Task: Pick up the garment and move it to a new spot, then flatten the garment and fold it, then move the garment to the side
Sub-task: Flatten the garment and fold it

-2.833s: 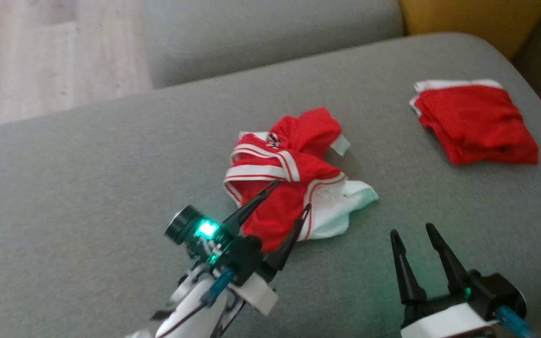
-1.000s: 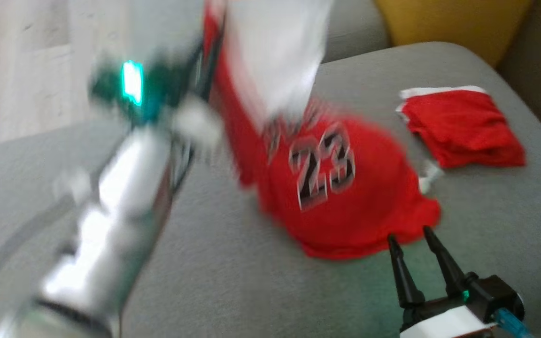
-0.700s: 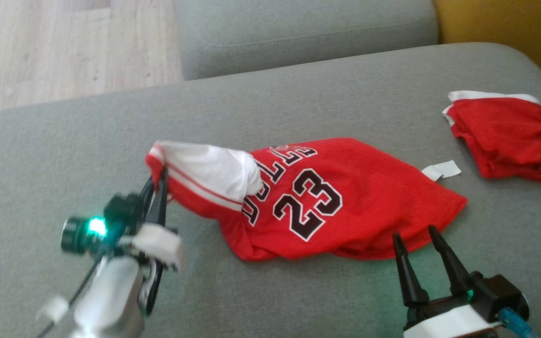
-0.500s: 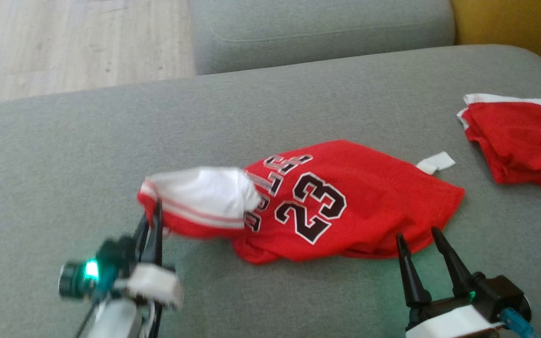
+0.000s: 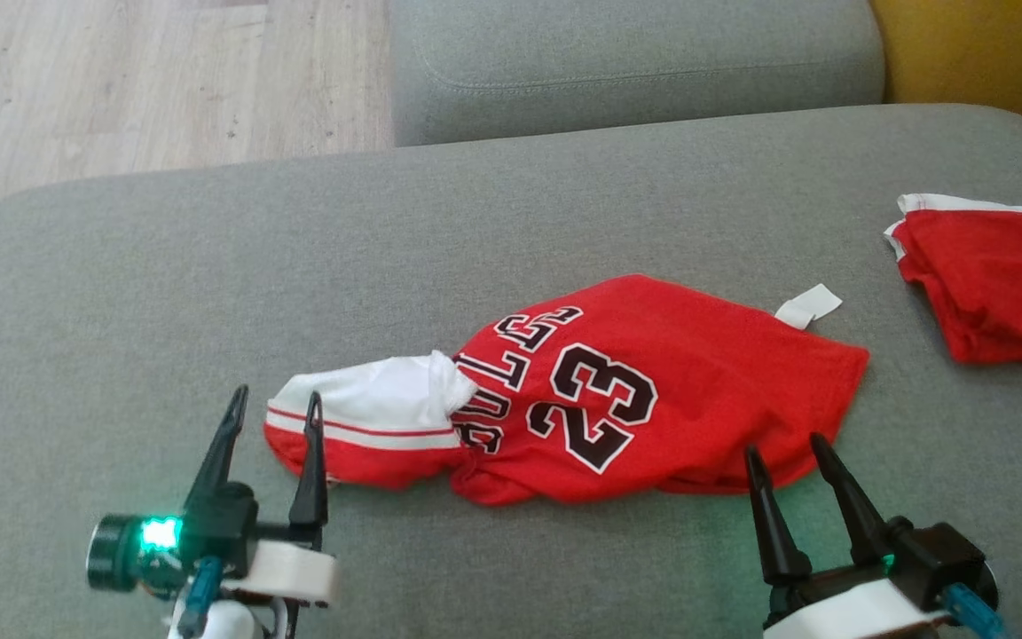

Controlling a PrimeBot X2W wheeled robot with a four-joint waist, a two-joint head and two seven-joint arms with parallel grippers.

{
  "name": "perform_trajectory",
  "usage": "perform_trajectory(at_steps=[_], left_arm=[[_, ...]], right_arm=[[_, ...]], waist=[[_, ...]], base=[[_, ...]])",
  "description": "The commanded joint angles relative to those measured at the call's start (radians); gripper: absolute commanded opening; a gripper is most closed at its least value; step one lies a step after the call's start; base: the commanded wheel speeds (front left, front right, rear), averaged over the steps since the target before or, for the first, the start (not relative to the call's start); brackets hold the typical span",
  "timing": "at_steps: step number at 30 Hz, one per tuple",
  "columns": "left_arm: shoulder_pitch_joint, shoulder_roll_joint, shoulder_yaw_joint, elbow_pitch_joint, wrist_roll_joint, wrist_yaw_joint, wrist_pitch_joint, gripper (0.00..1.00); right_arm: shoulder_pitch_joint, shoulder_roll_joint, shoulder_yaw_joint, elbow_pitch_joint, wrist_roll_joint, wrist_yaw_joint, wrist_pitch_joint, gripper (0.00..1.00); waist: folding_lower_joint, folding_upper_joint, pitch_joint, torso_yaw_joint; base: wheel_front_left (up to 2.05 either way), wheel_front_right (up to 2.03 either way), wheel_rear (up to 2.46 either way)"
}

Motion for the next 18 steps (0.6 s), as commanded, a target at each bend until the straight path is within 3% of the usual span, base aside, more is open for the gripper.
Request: perform_trajectory(at_steps=[1,8,18], left_arm=[[-0.034,0.029,0.032,-0.054,0.028,0.005,-0.006,1.0],[-0.093,0.028,-0.024,-0.083,0.073,-0.04,-0.006,1.0],[-0.326,0.034,-0.088,0.196,0.124,-0.107,0.103,1.0]], right_arm=[[-0.012,-0.012,0.025,-0.034,0.009,-0.001,-0.011,1.0],[-0.014,-0.016,0.041,-0.042,0.013,-0.001,-0.011,1.0],[-0.045,-0.055,0.093,-0.048,0.034,-0.001,-0.011,1.0]], waist=[[0.0,0.0,0.001,-0.003],[0.0,0.0,0.008,-0.024],[0.0,0.0,0.07,-0.096]], base=[[0.0,0.0,0.0],[0.0,0.0,0.0],[0.0,0.0,0.0]])
